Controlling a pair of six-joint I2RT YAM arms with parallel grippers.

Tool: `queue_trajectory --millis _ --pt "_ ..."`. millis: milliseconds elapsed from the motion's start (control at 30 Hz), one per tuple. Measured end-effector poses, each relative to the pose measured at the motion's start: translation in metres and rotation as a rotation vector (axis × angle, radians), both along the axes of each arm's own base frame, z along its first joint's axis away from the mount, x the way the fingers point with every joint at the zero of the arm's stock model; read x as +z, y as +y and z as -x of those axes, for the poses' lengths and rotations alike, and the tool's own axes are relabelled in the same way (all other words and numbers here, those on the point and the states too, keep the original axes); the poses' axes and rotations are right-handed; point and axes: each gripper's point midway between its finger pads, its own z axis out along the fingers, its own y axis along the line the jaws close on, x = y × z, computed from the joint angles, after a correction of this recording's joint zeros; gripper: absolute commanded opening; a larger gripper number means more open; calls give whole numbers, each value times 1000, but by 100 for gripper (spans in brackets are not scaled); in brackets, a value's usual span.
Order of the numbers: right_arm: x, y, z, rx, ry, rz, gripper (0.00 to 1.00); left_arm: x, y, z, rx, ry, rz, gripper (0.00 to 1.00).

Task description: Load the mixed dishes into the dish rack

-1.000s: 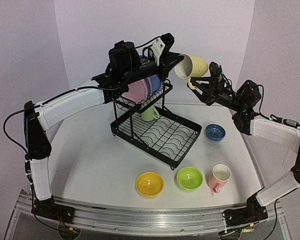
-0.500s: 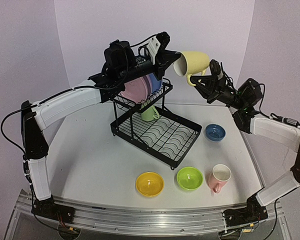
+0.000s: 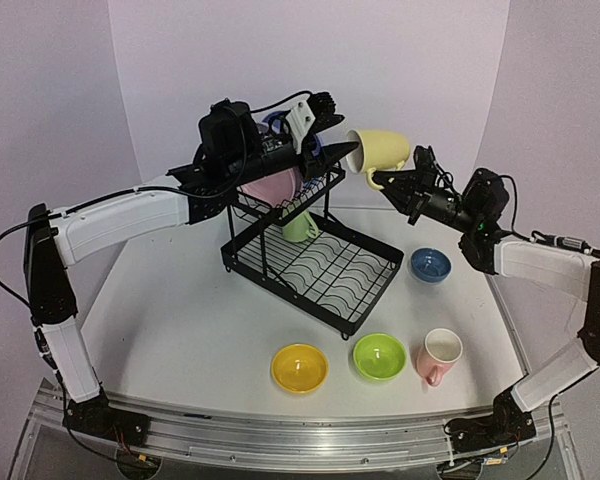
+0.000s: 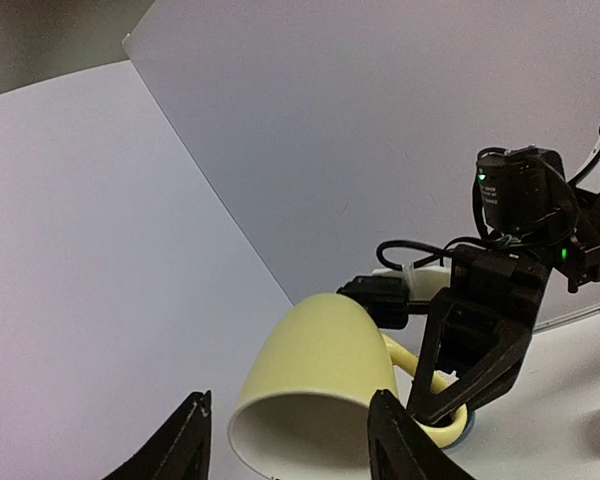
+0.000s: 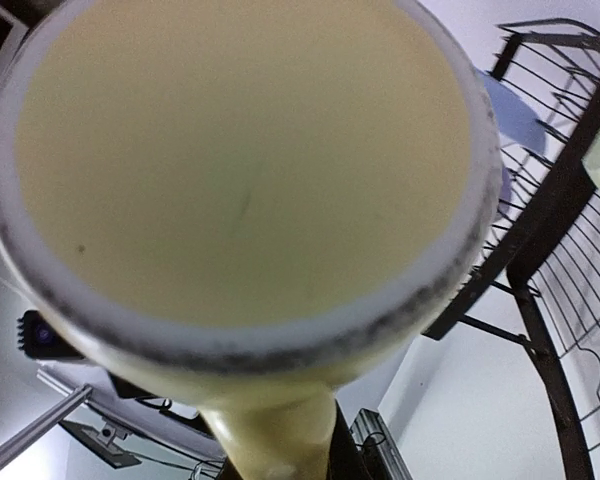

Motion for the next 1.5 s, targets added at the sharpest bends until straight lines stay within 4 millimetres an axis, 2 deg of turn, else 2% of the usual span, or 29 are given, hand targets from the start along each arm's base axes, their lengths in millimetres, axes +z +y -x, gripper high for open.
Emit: queue_trajectory --millis 100,167,333,467,567,767,867,967,1200,1333,1500 --pt "-28 -4 -11 -54 74 68 0 1 7 6 2 -26 -17 68" --pt "-55 -9 -16 -98 138 162 0 2 13 13 -2 -30 -29 71" --pt "-121 -29 -10 -181 265 456 0 17 29 31 -20 -36 -29 76" --pt "-151 -48 -6 -221 294 692 0 27 37 36 -14 -24 -21 78" --pt "-167 -52 -11 -228 242 872 0 26 41 29 28 3 -31 80" --pt "-211 -21 -24 -117 67 1188 0 35 61 -1 242 55 -35 86" --pt "-234 -9 -23 -44 2 1293 0 35 79 -18 363 94 -45 88" --pt "-249 -3 -22 15 -59 1379 0 33 106 -31 490 132 -66 88" --pt "-262 17 -41 51 -185 1475 0 46 182 -46 720 165 -25 89" --pt "-274 27 -55 59 -217 1505 0 46 213 -53 807 174 -8 89" --pt "-289 41 -72 61 -279 1509 0 28 219 -58 836 190 -40 89"
